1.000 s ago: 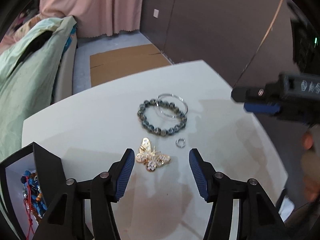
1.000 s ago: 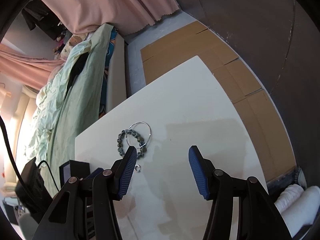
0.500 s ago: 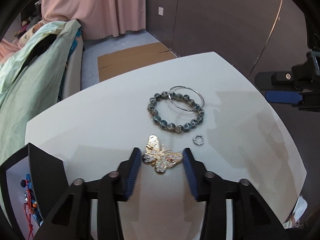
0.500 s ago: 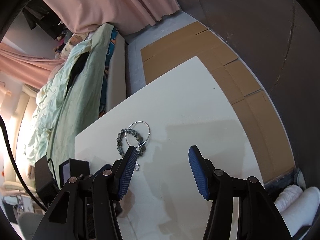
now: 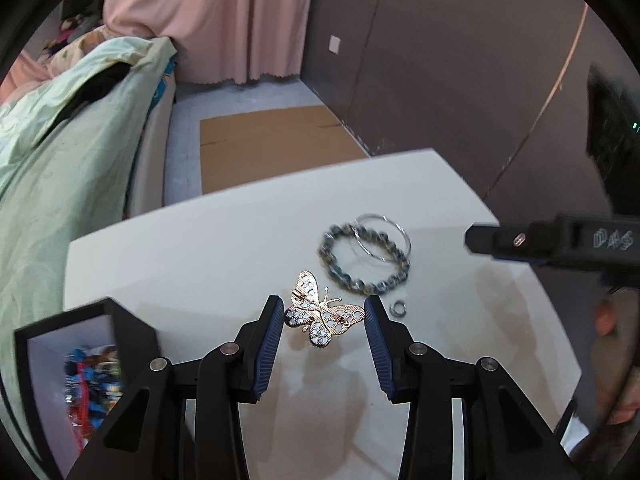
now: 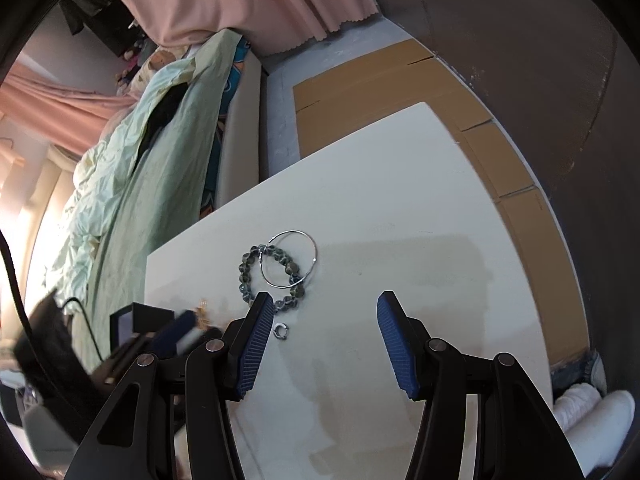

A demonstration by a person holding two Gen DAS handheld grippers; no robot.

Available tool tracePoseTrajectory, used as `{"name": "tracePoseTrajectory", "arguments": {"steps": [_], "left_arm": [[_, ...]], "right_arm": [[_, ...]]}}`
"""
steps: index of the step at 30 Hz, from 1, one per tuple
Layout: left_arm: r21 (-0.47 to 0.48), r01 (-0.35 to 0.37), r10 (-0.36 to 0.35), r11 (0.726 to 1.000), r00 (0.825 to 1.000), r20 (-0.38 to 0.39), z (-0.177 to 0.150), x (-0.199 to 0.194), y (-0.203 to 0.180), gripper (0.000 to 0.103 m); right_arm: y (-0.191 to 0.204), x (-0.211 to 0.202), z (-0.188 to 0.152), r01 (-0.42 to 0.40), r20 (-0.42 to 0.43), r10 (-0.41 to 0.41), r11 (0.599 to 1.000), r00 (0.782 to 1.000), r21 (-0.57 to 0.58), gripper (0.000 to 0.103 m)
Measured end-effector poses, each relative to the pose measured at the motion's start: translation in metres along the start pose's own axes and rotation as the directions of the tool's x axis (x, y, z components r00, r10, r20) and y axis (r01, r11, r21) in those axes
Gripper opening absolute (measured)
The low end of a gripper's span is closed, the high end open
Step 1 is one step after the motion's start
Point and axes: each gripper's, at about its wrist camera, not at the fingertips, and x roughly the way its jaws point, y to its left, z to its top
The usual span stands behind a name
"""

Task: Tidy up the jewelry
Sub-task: 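Carry the butterfly brooch into the box with the left tool while the right tool grasps the silver hoop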

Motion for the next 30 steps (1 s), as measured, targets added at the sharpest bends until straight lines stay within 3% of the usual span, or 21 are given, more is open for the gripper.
{"name": "tracePoseTrajectory", "arguments": {"steps": [8,15,17,30], "left_arm": [[-0.065,0.004,0.000,0.998,0.998,0.071,0.009,-0.036,0.028,0.043],[-0.105,-0.016,0.026,0.994,0.995,0.095,0.009,-0.056,0.052,0.043],[-0.112,-0.016,0.027,0.994,0.995,0.099,0.009,-0.062,0.060,0.043],[-0.174,-0.029,0.045,0.984,0.995,0.086,0.002,-0.080,0.104,0.043]], "right_arm": [[0.028,0.018,0.002,0.035,0.010,-0.035,0.993,0.999,-0.116,0.055],[0.047,0.035,0.005,0.082,0.038,-0.075,0.962,0.996,-0.260,0.058],[0.050,0.041,0.004,0.114,0.043,-0.106,0.951,0.993,-0.288,0.064],[0.070,0.069,0.001,0.202,0.068,-0.190,0.899,0.979,-0.389,0.064]]}}
